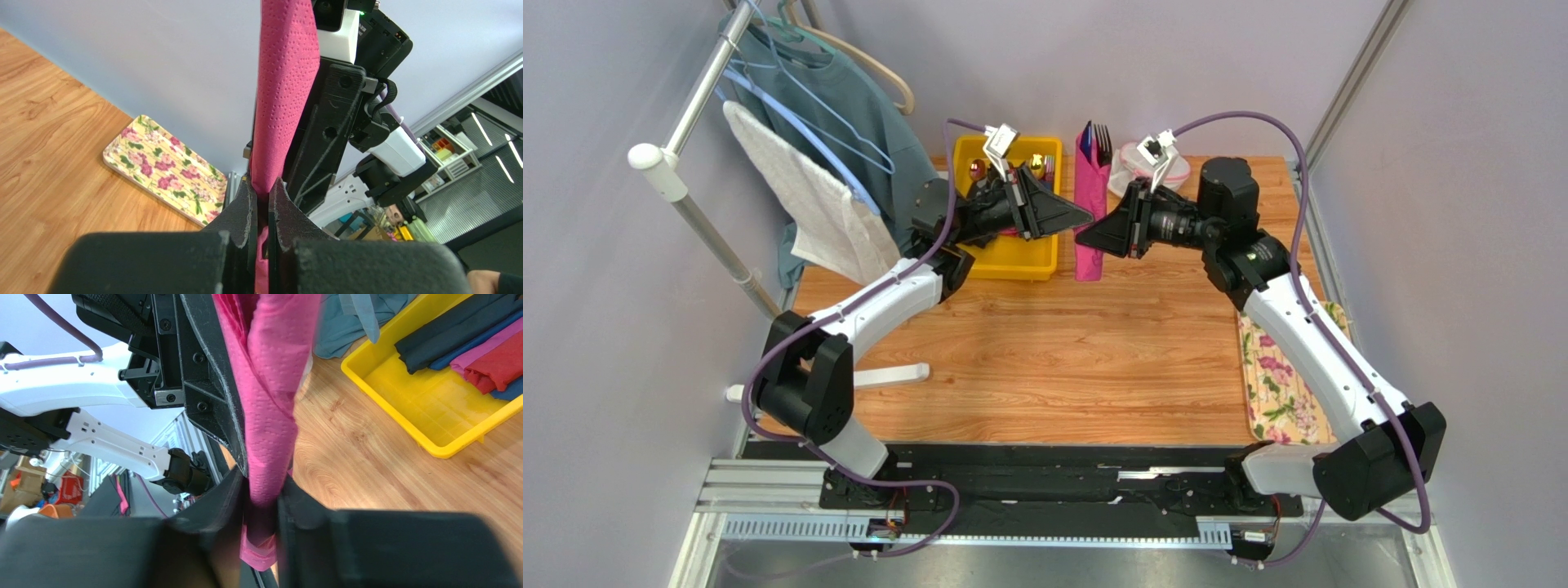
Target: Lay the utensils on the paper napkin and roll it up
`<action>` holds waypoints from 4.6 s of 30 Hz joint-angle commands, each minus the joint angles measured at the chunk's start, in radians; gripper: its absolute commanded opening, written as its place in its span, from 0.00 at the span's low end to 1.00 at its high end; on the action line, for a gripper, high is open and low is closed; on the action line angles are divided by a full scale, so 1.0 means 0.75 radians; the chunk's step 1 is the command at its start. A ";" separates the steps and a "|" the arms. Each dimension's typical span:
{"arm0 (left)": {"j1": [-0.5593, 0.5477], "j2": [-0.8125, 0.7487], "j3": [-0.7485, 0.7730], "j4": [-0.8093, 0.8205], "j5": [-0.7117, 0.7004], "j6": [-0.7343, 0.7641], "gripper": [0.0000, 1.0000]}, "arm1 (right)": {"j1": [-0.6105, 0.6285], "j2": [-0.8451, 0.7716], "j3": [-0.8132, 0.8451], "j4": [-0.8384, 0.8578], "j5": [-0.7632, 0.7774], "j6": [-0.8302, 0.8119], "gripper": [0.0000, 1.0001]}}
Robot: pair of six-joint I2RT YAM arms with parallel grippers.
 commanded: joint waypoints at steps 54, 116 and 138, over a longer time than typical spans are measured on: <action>-0.014 0.019 0.076 0.159 0.077 -0.005 0.00 | -0.189 0.108 0.199 0.208 -0.180 0.249 0.48; -0.018 0.053 0.093 0.069 0.040 -0.014 0.47 | -0.156 0.122 0.244 0.335 -0.247 0.331 0.00; -0.032 0.092 0.107 0.202 0.069 -0.069 0.99 | -0.146 0.129 0.220 0.470 -0.259 0.439 0.00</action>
